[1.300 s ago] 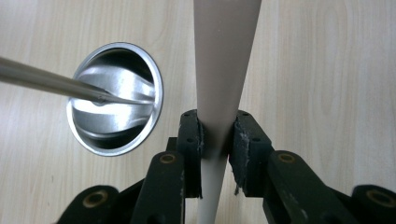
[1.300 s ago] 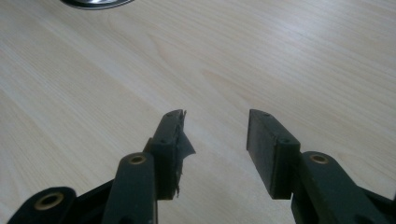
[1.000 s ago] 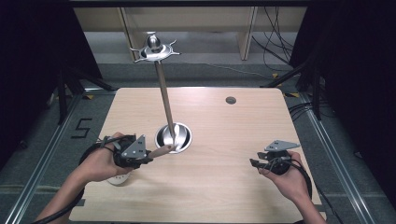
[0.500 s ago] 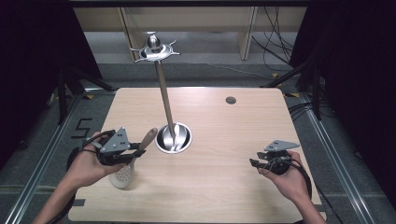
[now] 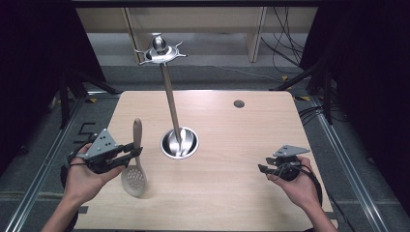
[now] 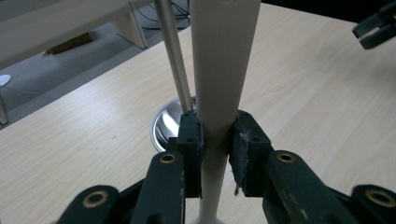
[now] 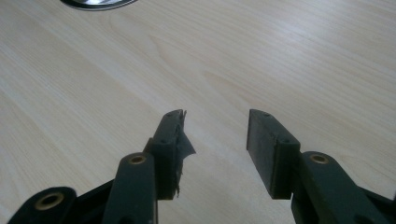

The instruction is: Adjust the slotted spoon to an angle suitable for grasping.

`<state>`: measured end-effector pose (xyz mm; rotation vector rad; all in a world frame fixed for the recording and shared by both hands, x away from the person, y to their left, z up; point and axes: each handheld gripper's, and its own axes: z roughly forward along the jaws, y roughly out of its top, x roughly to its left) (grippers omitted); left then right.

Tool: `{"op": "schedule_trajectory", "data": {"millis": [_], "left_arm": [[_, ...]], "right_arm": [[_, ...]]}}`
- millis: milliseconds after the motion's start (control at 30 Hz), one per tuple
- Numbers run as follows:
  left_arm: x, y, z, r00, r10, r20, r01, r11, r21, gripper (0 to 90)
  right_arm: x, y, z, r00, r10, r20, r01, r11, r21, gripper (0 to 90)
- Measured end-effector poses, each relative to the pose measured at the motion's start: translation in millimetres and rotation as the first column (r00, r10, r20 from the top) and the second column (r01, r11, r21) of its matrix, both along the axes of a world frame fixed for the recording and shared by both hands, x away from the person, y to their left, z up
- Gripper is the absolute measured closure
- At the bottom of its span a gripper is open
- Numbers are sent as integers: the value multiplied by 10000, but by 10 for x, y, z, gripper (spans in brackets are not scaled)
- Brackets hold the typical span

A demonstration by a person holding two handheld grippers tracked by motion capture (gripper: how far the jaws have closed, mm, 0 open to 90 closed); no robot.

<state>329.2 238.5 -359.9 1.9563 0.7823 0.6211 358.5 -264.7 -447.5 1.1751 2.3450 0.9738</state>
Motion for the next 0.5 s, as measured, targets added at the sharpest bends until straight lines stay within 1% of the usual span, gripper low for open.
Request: {"op": "schedule_trajectory", "data": {"millis": [33,67,100,133,167,267,300,333,367,400,433,467,500], "left_arm": [[-17,2,6,9998,199,-47,-200,9996,-181,743],[-22,5,16,9997,235,53,-234,9996,-153,743],[-31,9,25,9994,312,117,-309,9992,-246,743],[-39,15,32,9990,392,206,-385,9987,-330,743],[-44,21,38,9989,415,210,-408,9985,-367,743],[-70,35,60,9969,730,301,-708,9949,-715,743],[-77,40,69,9961,825,309,-795,9929,-880,743],[-81,40,82,9952,928,312,-891,9907,-1029,743],[-85,43,92,9947,993,282,-958,9896,-1076,743],[-80,47,101,9942,1008,375,-959,9886,-1164,743],[-81,48,112,9933,1099,366,-1046,9869,-1230,743],[-75,46,121,9927,1132,410,-1069,9855,-1319,744],[-70,49,132,9922,1145,497,-1070,9851,-1344,744]], "right_arm": [[-1,0,0,10000,-6,0,6,10000,7,569],[-1,-1,1,10000,-2,14,2,10000,13,569],[-1,-1,1,10000,-9,23,9,10000,20,569],[-7,1,4,9999,-94,-63,94,9999,65,569],[-6,2,11,9999,-106,-48,106,9999,136,570],[-7,-1,17,9999,-139,-90,141,9997,177,570],[1,-10,9,10000,-61,46,61,9999,83,570],[2,-13,7,10000,-71,68,70,9999,96,570],[3,-21,6,10000,-75,64,74,9999,115,570],[2,-27,6,9999,-93,56,93,9999,83,570],[10,-34,-1,9998,-67,169,65,9999,93,570],[14,-44,-4,9998,-34,190,33,10000,60,570],[5,-39,1,9998,-207,72,206,9995,227,570]]}}
